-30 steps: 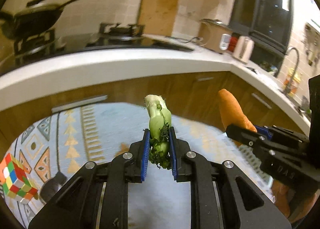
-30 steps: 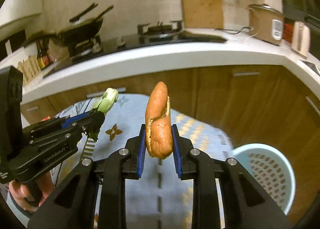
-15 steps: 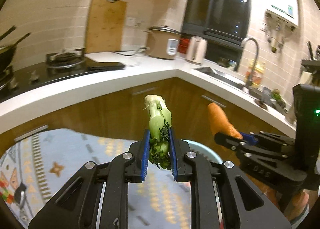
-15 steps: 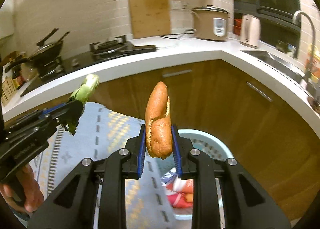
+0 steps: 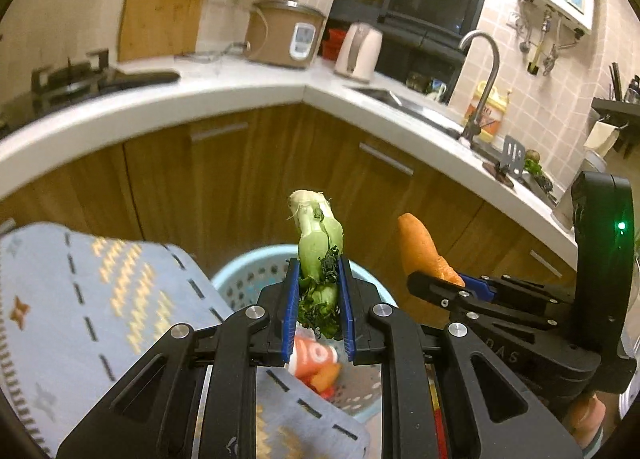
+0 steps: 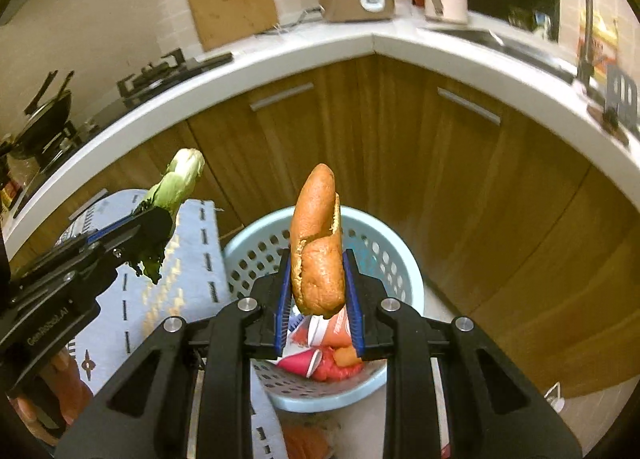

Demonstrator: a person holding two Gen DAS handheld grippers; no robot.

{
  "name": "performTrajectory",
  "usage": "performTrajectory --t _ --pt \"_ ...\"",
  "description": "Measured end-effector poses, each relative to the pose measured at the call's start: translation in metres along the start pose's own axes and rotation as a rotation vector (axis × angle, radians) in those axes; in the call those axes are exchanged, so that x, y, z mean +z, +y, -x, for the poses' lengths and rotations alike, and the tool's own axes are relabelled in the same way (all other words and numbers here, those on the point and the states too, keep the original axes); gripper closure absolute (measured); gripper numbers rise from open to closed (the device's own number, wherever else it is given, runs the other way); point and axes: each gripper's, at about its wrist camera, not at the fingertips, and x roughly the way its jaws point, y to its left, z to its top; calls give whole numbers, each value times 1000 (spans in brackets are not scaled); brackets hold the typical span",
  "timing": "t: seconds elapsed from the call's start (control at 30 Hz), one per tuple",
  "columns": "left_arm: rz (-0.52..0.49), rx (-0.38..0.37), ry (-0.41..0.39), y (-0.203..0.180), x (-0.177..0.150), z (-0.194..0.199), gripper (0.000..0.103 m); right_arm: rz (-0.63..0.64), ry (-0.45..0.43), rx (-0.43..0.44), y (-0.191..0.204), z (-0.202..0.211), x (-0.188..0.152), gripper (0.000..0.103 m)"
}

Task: Collect trash
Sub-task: 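Carry the bok choy and carrot over the basket, then open both tools to drop the bok choy and carrot into the basket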

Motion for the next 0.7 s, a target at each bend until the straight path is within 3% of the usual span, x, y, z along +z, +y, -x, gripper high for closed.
performTrajectory --t 0.2,0.27,0.37,0.43,0.7 --pt "4 0 60 1 -6 -26 84 -62 64 18 -15 -22 -4 77" --pt "9 14 70 2 -5 -31 69 -95 88 50 -19 -28 -6 74" --pt "-6 23 55 1 -6 -29 62 -107 89 56 -20 -30 -5 72" --pt "-16 27 49 1 -5 -26 57 -105 85 48 -18 -30 -4 62" --pt "-28 40 -12 1 -4 4 46 -76 41 59 -6 -11 -1 61"
